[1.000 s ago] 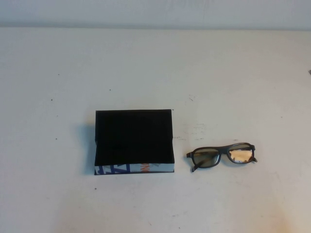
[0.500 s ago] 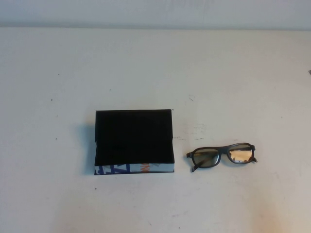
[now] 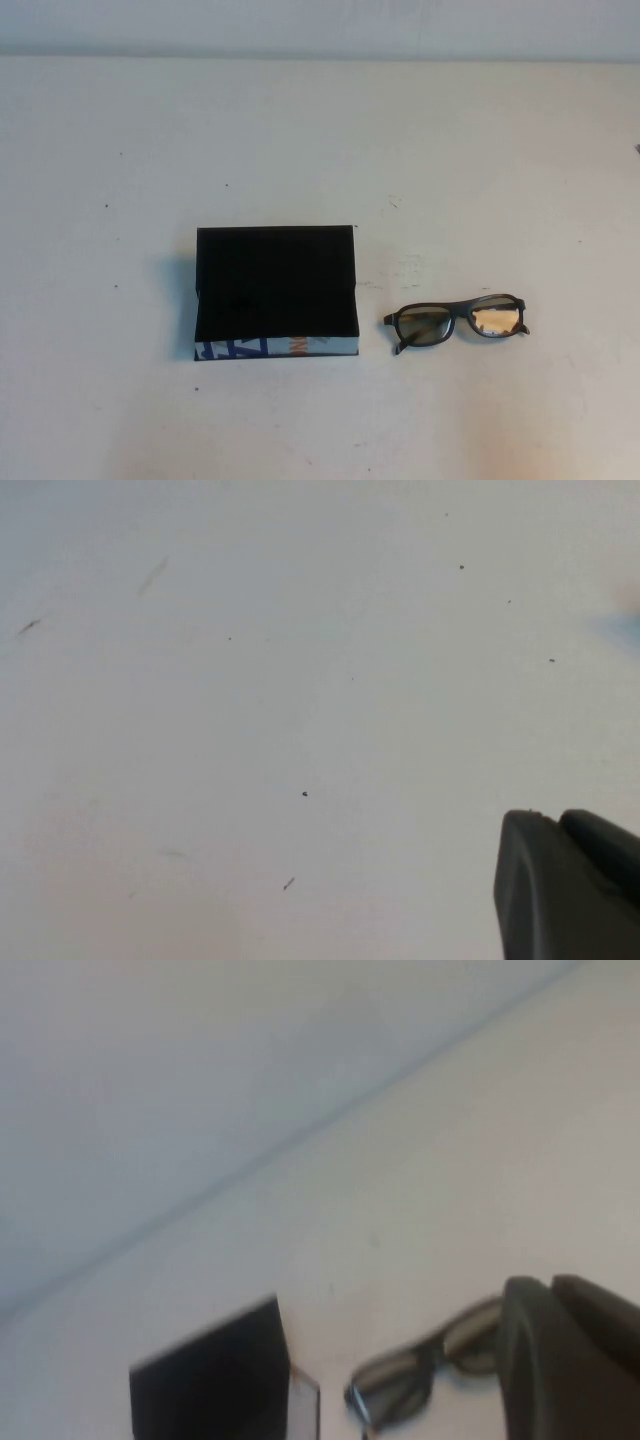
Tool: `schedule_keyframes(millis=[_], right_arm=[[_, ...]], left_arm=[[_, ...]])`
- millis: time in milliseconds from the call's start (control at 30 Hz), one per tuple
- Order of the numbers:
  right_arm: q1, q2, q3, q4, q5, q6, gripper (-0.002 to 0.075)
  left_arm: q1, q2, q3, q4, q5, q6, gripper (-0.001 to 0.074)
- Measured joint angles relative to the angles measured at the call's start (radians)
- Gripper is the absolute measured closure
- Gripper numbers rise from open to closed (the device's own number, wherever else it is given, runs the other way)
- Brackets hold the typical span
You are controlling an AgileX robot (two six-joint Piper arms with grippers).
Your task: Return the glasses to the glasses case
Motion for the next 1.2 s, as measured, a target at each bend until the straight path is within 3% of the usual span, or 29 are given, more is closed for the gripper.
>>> schedule_keyframes(millis=[233,467,600,733,1000,1100,1200], right_arm=[[0.000,0.380,-0.343,-0.082,0.486,-0.170,0.0737],[0.002,0.695,-0.552,-0.123,0.687,-0.342,0.0737],[0.044,0.850,-0.620,-0.161,0.715,-0.388,0.0737],[0.159,0.970,-0.688,-0.240,0.716,-0.432,0.0737],[0.334,1.242,-0.885,-0.327,0.724,-0.694,0.0729],[0.367,1.334,-0.965,-0.379,0.724,-0.826,0.0666],[0.376,1.420,-1.019,-0.412,0.724,-0.951,0.0540]], left_arm=[[0.000,0.000,0.000,0.000,0.002,0.000,0.0736],[0.000,0.000,0.000,0.000,0.004,0.000,0.0736],[0.000,0.000,0.000,0.000,0.004,0.000,0.0736],[0.000,0.000,0.000,0.000,0.004,0.000,0.0736],[0.000,0.000,0.000,0.000,0.004,0.000,0.0736],[0.000,0.000,0.000,0.000,0.004,0.000,0.0736],[0.000,0.000,0.000,0.000,0.004,0.000,0.0736]])
